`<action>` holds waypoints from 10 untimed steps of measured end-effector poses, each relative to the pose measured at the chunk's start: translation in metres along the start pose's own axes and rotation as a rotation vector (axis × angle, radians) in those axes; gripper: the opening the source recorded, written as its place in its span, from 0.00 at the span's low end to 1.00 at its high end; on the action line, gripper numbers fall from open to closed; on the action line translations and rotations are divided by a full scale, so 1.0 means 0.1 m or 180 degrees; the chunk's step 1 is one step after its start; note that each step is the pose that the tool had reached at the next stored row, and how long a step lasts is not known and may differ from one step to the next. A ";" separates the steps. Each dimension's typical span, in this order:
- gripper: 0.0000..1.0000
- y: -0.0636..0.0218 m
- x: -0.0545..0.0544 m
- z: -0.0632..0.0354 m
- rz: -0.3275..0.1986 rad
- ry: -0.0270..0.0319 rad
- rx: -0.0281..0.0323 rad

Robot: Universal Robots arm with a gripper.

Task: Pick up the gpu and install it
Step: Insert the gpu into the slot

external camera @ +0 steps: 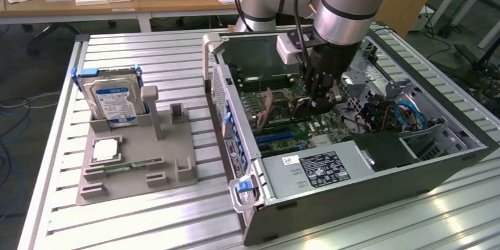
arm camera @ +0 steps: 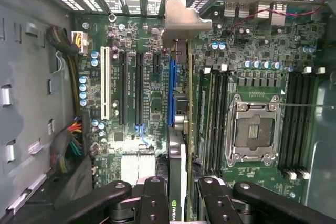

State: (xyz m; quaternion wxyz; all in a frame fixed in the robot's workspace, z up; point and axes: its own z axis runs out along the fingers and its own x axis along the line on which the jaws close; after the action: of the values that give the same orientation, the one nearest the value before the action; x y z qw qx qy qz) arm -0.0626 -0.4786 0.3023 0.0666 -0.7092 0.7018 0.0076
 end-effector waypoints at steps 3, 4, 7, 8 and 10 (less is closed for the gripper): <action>0.27 0.008 0.01 0.054 0.0000 0.0000 0.0000; 0.27 0.012 0.01 0.072 0.0000 0.0000 0.0000; 0.27 0.020 0.01 0.125 0.0000 0.0000 0.0000; 0.27 0.022 0.01 0.141 0.0000 0.0000 0.0000; 0.27 0.025 0.02 0.160 0.0000 0.0000 0.0000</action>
State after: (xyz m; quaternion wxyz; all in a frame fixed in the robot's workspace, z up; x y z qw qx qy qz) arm -0.0637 -0.4786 0.2861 0.0666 -0.7092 0.7018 0.0075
